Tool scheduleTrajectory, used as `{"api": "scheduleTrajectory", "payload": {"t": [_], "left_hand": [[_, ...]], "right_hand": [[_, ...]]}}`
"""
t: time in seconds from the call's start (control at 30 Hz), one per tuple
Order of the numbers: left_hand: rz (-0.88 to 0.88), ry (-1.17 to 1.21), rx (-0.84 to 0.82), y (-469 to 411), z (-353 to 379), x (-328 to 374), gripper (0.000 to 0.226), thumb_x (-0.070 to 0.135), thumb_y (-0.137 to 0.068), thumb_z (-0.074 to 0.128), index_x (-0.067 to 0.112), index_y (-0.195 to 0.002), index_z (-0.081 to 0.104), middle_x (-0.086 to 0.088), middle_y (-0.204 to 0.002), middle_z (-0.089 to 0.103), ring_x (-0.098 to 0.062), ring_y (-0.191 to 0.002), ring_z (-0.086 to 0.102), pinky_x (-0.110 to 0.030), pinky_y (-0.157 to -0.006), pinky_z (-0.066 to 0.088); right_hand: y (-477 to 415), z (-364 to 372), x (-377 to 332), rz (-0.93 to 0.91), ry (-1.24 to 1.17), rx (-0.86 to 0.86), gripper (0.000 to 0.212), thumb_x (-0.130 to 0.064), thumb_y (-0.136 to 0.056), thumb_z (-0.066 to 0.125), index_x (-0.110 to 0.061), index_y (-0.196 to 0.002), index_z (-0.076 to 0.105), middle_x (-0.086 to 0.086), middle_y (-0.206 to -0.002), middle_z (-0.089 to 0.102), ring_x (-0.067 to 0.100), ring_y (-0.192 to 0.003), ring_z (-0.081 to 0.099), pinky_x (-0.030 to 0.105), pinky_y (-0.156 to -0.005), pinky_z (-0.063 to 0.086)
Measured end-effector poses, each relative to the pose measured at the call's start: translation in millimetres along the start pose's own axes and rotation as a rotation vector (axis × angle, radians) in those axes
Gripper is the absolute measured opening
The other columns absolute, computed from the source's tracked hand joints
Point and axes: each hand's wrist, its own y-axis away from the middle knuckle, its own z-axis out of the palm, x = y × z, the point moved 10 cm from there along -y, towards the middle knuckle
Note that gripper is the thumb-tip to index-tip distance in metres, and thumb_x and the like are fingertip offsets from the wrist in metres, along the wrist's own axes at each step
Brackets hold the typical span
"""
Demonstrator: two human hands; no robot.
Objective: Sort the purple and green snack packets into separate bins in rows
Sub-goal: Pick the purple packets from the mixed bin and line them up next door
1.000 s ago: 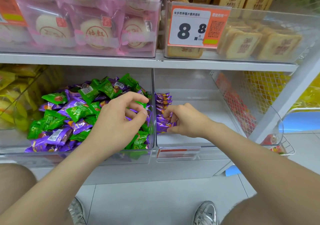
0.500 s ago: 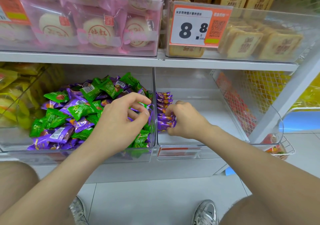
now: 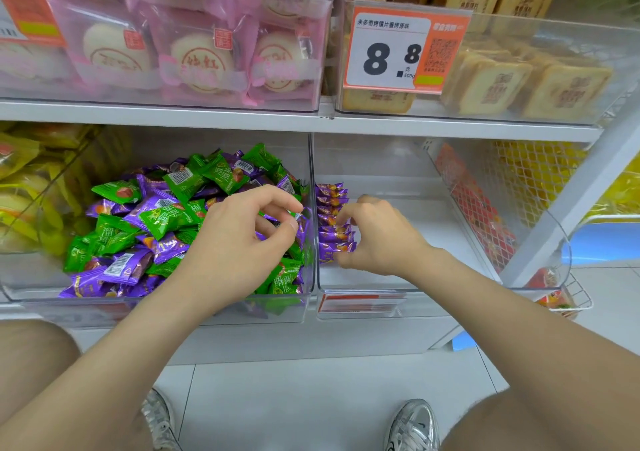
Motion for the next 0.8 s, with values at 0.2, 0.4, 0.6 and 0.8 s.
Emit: {"api": "scheduleTrajectory", "payload": {"t": [0.2, 0.4, 0.6, 0.8], "left_hand": [[-0.084, -0.405, 0.101, 4, -43, -15, 0.008, 0.032, -0.093, 0.069, 0.032, -0.100, 0.071, 0.011, -0.098, 0.060, -0.015, -0.104, 0.060, -0.031, -0.090, 0.047], [-0.477, -0.671, -0.023, 24, -82, -74, 0.062, 0.054, -0.085, 0.076, 0.030, -0.133, 0.046, -0.005, -0.125, 0.030, -0.040, -0.128, 0.035, -0.053, -0.101, 0.043], [-0.414, -0.615, -0.117, 25, -85, -80, 0.073, 0.044, -0.071, 0.094, 0.034, -0.127, 0.049, 0.002, -0.118, 0.040, -0.029, -0.107, 0.057, -0.037, -0.083, 0.044], [-0.342, -0.700, -0.172, 24, -82, -86, 0.089, 0.057, -0.062, 0.096, 0.027, -0.139, 0.063, 0.001, -0.123, 0.038, -0.029, -0.107, 0.062, -0.037, -0.084, 0.049]], "right_hand": [[20, -63, -29, 0.018, -0.238, 0.317, 0.020, -0.033, -0.093, 0.056, -0.023, -0.080, 0.068, -0.009, -0.067, 0.065, 0.010, -0.066, 0.061, 0.036, -0.069, 0.054], [38, -71, -129, -0.310, -0.329, 0.338, 0.015, -0.015, -0.089, 0.062, -0.018, -0.101, 0.072, -0.008, -0.085, 0.064, 0.008, -0.078, 0.059, 0.027, -0.075, 0.049], [-8, -20, -164, -0.250, 0.129, 0.029, 0.022, -0.014, -0.091, 0.057, -0.019, -0.112, 0.064, 0.004, -0.094, 0.064, 0.035, -0.095, 0.066, 0.041, -0.070, 0.054], [-20, -7, -159, -0.171, 0.325, -0.072, 0.033, -0.035, -0.095, 0.071, -0.019, -0.091, 0.042, 0.000, -0.076, 0.037, 0.036, -0.081, 0.054, 0.038, -0.069, 0.036]]}}
